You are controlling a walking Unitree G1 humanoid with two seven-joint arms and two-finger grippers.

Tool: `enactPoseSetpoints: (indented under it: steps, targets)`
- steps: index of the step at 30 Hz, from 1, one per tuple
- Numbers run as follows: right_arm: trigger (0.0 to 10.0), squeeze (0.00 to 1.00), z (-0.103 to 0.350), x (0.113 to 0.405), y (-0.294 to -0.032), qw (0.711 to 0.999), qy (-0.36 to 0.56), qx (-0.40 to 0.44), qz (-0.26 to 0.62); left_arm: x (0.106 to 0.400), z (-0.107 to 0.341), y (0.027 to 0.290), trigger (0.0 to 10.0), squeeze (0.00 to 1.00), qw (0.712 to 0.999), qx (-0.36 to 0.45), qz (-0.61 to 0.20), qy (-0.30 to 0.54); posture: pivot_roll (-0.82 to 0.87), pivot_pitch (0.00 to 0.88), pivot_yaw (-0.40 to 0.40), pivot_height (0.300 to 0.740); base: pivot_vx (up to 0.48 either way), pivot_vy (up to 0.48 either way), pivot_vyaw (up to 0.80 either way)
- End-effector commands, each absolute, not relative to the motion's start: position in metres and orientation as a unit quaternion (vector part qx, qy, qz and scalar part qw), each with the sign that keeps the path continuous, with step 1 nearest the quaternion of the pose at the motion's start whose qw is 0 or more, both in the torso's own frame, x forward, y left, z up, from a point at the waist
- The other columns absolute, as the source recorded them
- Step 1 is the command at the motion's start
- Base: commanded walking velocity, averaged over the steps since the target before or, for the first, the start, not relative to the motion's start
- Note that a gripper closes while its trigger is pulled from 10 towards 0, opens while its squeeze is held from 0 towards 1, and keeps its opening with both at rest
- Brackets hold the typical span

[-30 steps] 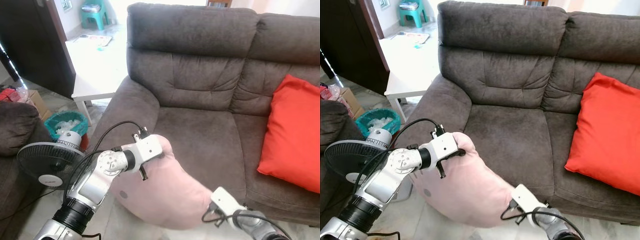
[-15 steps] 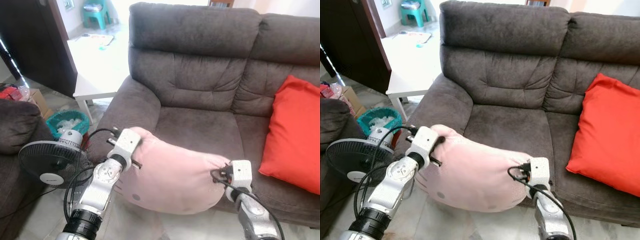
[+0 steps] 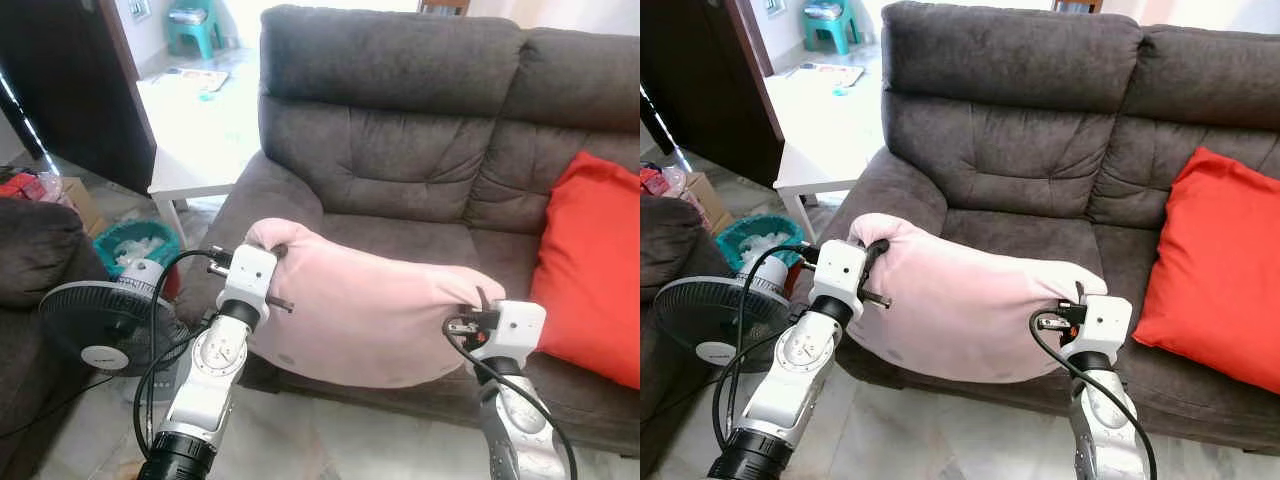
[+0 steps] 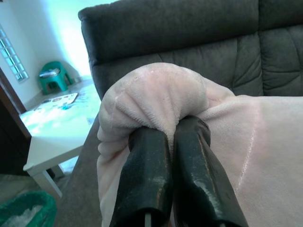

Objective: Move the pillow to the sofa from floor

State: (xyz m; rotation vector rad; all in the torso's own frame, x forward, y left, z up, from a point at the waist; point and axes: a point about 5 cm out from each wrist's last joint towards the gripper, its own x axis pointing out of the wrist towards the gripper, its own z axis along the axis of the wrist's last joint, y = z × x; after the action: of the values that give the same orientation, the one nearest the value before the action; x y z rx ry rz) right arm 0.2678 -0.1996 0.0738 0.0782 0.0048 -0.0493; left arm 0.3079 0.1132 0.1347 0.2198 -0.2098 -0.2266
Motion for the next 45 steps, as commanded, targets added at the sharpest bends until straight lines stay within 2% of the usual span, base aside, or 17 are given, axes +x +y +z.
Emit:
enactPoseSetpoints:
  steps: [1,6,14,31,36,45]
  targets:
    - [10.0,0.00,0.089,0.268,-0.203,0.998,-0.031,0.045,-0.032,0.309,0.142,0.118,10.0,0.00,0.981,0.107,-0.097,-0.127,0.04,0.026,-0.033,0.740,0.000,0.000,0.00]
    - [10.0,0.00,0.091,0.268,-0.207,0.997,-0.028,0.041,-0.054,0.313,0.146,0.117,10.0,0.00,0.980,0.104,-0.102,-0.135,0.04,0.027,-0.032,0.740,0.000,0.000,0.00]
    - [10.0,0.00,0.098,0.273,-0.207,0.998,-0.033,0.024,-0.044,0.313,0.144,0.122,10.0,0.00,0.981,0.104,-0.096,-0.132,0.05,0.021,-0.039,0.740,0.000,0.000,0.00]
    - [10.0,0.00,0.109,0.279,-0.211,0.997,-0.050,0.019,-0.053,0.310,0.148,0.116,10.0,0.00,0.980,0.080,-0.115,-0.144,0.05,0.009,-0.040,0.740,0.000,0.000,0.00]
    - [10.0,0.00,0.125,0.280,-0.214,0.994,-0.086,0.007,-0.064,0.308,0.168,0.112,10.0,0.00,0.966,0.106,-0.134,-0.195,0.05,0.000,-0.035,0.740,0.000,0.000,0.00]
    - [10.0,0.00,0.132,0.282,-0.212,0.993,-0.100,0.001,-0.063,0.309,0.175,0.114,10.0,0.00,0.963,0.108,-0.132,-0.207,0.05,0.000,-0.037,0.740,0.000,0.000,0.00]
